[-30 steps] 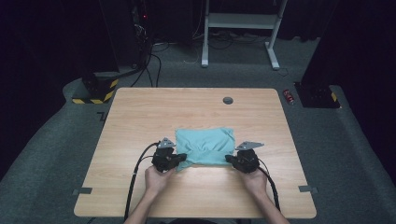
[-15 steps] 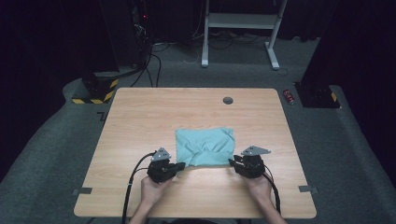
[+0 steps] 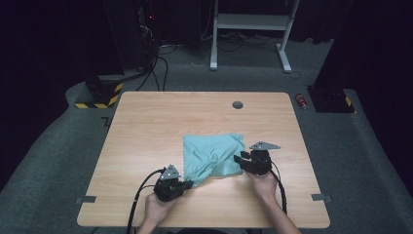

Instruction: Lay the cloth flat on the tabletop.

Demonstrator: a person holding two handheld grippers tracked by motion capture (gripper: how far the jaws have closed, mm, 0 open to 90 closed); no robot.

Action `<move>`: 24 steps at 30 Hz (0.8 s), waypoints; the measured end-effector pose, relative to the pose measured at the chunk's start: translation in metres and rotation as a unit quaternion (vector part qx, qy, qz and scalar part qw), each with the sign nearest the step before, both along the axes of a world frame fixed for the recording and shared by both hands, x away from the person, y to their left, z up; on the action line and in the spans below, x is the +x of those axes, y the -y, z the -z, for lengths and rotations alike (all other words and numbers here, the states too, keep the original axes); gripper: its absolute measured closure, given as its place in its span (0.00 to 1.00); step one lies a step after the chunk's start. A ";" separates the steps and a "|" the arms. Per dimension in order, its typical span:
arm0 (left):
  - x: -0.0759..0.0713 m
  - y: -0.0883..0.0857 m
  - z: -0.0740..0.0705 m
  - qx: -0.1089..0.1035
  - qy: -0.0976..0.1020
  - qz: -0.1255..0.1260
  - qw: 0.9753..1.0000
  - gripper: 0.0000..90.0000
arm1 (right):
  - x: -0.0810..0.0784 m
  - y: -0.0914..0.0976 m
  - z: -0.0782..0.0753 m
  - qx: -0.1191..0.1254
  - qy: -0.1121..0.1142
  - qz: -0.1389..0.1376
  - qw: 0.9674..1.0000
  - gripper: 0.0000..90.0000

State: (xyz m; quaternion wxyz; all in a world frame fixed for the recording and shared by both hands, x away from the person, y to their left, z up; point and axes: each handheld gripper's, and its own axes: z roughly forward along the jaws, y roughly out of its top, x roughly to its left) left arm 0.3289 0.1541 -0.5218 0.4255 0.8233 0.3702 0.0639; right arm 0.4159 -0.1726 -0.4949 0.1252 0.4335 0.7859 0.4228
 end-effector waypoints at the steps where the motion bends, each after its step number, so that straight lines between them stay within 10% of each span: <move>1: 0.000 0.000 0.000 0.000 0.000 0.000 1.000 0.99 | 0.000 0.000 0.000 0.000 0.000 0.000 1.000 0.66; 13: -0.004 0.002 0.003 0.007 -0.009 0.012 1.000 0.98 | 0.012 -0.013 0.006 0.010 -0.037 -0.038 0.999 0.62; 18: -0.004 0.001 0.002 0.000 -0.013 0.000 1.000 0.96 | 0.012 -0.018 0.006 -0.004 -0.037 -0.066 0.997 0.96; 24: -0.004 -0.002 -0.006 -0.009 -0.005 -0.006 1.000 0.91 | -0.004 -0.013 0.001 -0.005 -0.014 -0.091 0.996 1.00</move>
